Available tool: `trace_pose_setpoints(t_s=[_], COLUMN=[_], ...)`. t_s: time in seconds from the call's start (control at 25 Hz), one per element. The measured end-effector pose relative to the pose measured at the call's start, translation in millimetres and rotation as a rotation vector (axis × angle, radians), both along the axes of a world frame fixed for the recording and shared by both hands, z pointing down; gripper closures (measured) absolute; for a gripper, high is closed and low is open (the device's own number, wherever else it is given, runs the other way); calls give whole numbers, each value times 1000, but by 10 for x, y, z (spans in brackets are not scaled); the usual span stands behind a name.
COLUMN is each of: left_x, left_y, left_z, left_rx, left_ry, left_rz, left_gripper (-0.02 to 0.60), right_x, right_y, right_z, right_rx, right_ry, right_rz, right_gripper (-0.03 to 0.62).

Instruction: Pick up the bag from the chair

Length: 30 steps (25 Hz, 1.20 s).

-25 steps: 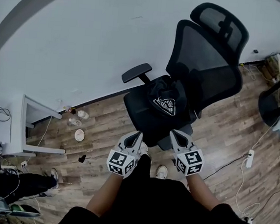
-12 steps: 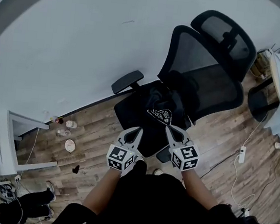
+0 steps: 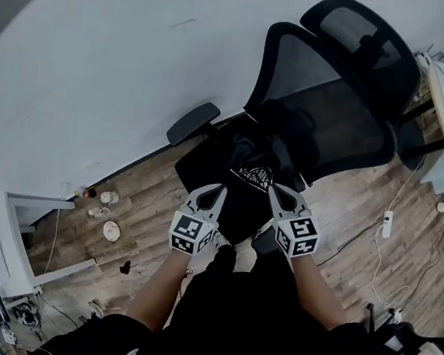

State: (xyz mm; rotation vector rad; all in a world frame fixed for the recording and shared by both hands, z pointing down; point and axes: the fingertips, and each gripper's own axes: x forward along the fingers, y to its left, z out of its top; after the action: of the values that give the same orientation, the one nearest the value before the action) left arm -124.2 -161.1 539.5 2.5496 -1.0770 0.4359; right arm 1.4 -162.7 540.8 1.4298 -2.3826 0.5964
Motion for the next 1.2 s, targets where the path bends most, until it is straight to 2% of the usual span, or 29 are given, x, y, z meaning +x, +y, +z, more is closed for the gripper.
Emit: trace_pose_setpoints(t_s=[0.12, 0.28, 0.52, 0.6, 0.64, 0.68, 0.72, 0.76, 0.8, 0.92, 1.0, 1.2], left_x=[86, 202, 220, 191, 168, 153, 153, 163, 179, 273, 354, 436], left_y=[-101, -267, -601, -652, -684, -728, -780, -834, -884, -991, -1048, -1198], left_z=[134, 298, 637, 766, 830, 894, 958, 1020, 1083, 1292, 1426, 1710], left_rx=[-28, -62, -109, -137, -152, -169, -184, -197, -205, -231, -263, -347], left_ry=[-30, -35, -66, -74, -74, -72, -71, -73, -82, -130, -146, -187], left_rz=[-1, -4, -56, -74, -87, -99, -107, -111, -113, -94, -65, 24], left_gripper=[558, 558, 558, 558, 557, 518, 404, 351, 335, 233, 205, 187], right_x=[83, 203, 327, 375, 397, 424, 456, 488, 514, 571, 600, 561], right_y=[-84, -263, -532, -601, -645, -701, -763, -823, -873, -967, -1024, -1179], right_z=[137, 310, 680, 817, 879, 936, 994, 1060, 1136, 1375, 1503, 1815], right_rx=[-24, -47, -99, -130, -145, -156, -167, -180, -199, -273, -308, -365], right_ry=[-7, 7, 46, 42, 35, 27, 19, 9, -2, -17, -5, 67], right_rz=[-21, -25, -37, -29, -21, -11, -2, 7, 12, 8, -5, -56], right_gripper=[572, 572, 565, 413, 369, 328, 286, 266, 248, 205, 185, 173])
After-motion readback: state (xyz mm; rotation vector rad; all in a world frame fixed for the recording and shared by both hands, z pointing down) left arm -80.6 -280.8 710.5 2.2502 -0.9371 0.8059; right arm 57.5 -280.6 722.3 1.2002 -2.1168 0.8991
